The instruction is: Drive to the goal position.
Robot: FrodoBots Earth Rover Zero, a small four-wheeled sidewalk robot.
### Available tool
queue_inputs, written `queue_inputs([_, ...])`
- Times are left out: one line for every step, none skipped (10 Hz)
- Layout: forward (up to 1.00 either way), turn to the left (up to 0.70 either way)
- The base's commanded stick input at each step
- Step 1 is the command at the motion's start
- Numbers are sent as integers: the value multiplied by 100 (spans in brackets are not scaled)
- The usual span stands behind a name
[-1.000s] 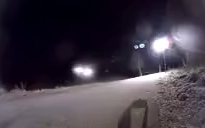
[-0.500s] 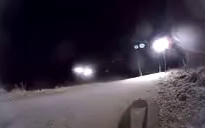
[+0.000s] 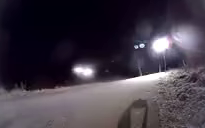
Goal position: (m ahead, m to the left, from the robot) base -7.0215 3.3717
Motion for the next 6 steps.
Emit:
queue_inputs([95, 0])
queue_inputs([100, 0])
queue_inputs([100, 0])
queue_inputs([100, 0])
queue_inputs([100, 0])
queue_inputs([100, 0])
